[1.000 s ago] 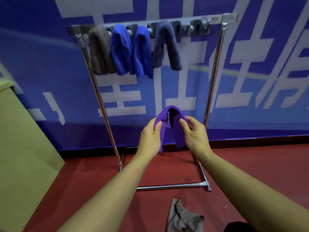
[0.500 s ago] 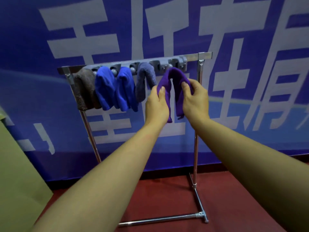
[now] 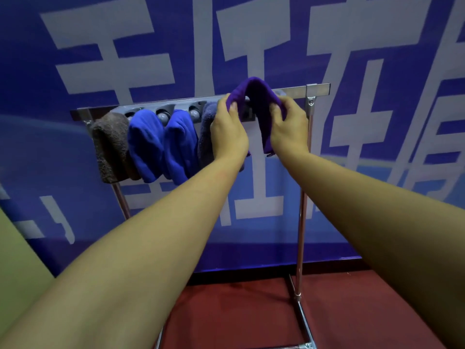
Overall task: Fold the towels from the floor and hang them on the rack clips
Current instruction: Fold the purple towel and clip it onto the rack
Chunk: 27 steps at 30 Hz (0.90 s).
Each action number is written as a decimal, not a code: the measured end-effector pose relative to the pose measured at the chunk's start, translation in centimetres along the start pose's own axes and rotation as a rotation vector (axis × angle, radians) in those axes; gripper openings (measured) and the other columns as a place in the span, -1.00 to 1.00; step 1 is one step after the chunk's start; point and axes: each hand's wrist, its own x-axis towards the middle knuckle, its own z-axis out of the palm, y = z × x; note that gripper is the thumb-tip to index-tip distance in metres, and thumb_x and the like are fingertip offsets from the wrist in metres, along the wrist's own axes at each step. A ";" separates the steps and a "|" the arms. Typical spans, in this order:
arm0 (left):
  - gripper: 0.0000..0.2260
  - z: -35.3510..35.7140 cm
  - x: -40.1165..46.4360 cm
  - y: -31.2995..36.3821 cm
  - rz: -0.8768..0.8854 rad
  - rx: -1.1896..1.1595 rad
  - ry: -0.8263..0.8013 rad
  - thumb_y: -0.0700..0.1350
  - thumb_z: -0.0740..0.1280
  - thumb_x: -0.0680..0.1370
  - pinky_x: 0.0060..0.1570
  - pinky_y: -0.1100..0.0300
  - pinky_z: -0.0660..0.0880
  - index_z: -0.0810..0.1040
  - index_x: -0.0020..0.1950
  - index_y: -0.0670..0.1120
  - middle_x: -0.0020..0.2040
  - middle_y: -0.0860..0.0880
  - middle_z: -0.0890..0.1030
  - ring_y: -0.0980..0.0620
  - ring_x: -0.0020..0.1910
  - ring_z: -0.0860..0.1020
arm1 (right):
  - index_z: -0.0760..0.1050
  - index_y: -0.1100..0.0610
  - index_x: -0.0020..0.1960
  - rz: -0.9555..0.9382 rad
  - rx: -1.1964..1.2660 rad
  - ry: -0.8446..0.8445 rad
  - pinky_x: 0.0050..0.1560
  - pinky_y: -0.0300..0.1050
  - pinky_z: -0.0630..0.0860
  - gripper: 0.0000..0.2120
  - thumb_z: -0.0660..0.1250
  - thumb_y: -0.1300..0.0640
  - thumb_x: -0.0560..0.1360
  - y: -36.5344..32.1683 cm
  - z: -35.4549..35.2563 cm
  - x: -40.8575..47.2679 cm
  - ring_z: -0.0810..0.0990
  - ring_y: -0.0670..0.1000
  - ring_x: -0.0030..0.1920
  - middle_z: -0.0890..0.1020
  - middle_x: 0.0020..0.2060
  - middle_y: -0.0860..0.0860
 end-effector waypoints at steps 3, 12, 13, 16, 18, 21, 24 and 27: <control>-0.69 0.8 -0.4 -2.8 0.025 0.074 -0.036 -0.04 0.10 0.72 0.12 0.07 0.52 0.46 0.44 0.03 0.23 -0.10 0.64 -0.09 0.15 0.60 | 0.55 0.06 0.26 0.040 -0.005 -0.045 -0.03 -0.18 0.57 -0.77 0.19 0.12 0.67 2.2 0.9 -1.1 0.62 -0.04 0.02 0.64 -0.04 -0.08; -0.66 1.3 -2.9 -7.5 0.004 0.101 -0.205 -0.05 0.11 0.71 -0.11 0.11 0.44 0.41 0.48 0.05 0.03 -0.05 0.62 -0.02 -0.07 0.55 | 0.58 0.10 0.24 0.042 -0.037 -0.125 -0.19 -0.55 0.42 -0.76 0.21 0.17 0.65 5.2 1.0 -3.9 0.61 -0.22 -0.10 0.66 -0.08 -0.10; -0.67 1.2 -3.1 -7.6 0.001 0.093 -0.217 -0.05 0.11 0.71 -0.08 0.09 0.48 0.42 0.47 0.04 0.04 -0.07 0.63 -0.03 -0.06 0.57 | 0.58 0.10 0.23 0.041 -0.033 -0.131 -0.21 -0.56 0.41 -0.77 0.21 0.16 0.66 5.1 1.0 -4.2 0.60 -0.28 -0.14 0.64 -0.12 -0.13; -0.67 0.9 -3.5 -7.8 0.014 0.070 -0.222 0.02 0.10 0.71 -0.03 0.06 0.50 0.44 0.44 0.02 0.09 -0.08 0.66 -0.07 0.03 0.61 | 0.58 0.07 0.24 0.029 -0.029 -0.162 -0.16 -0.47 0.48 -0.77 0.22 0.07 0.66 4.9 0.7 -4.8 0.60 -0.35 -0.13 0.64 -0.15 -0.20; -0.66 0.5 -3.9 -7.6 0.014 0.067 -0.243 0.06 0.09 0.72 -0.04 0.10 0.49 0.44 0.45 0.05 0.11 -0.05 0.66 -0.03 0.05 0.60 | 0.57 0.03 0.25 0.026 -0.037 -0.179 -0.05 -0.26 0.58 -0.75 0.22 0.01 0.66 4.8 0.6 -5.2 0.64 -0.22 -0.06 0.68 -0.10 -0.15; -0.66 0.1 -4.4 -7.3 0.013 0.090 -0.311 0.08 0.07 0.72 -0.07 0.14 0.46 0.43 0.44 0.08 0.11 -0.01 0.63 0.01 0.04 0.57 | 0.56 0.00 0.26 0.043 -0.037 -0.222 -0.01 -0.12 0.63 -0.74 0.20 -0.04 0.67 4.6 0.3 -5.5 0.66 -0.15 -0.03 0.70 -0.05 -0.10; -0.67 -0.5 -4.9 -6.8 0.017 0.096 -0.360 0.08 0.06 0.72 -0.03 0.14 0.46 0.45 0.41 0.08 0.15 0.00 0.62 0.03 0.06 0.56 | 0.54 0.00 0.30 0.063 -0.041 -0.272 -0.03 -0.23 0.59 -0.72 0.18 -0.03 0.67 3.8 -0.2 -5.9 0.65 -0.19 -0.02 0.69 -0.04 -0.13; -0.67 -0.8 -5.0 -6.6 0.025 0.092 -0.366 0.07 0.05 0.72 0.03 0.11 0.47 0.45 0.40 0.08 0.16 0.01 0.63 0.04 0.08 0.57 | 0.51 0.03 0.36 0.073 -0.046 -0.284 -0.03 -0.33 0.52 -0.69 0.16 -0.01 0.68 3.1 -0.9 -6.2 0.63 -0.17 0.05 0.68 0.05 -0.12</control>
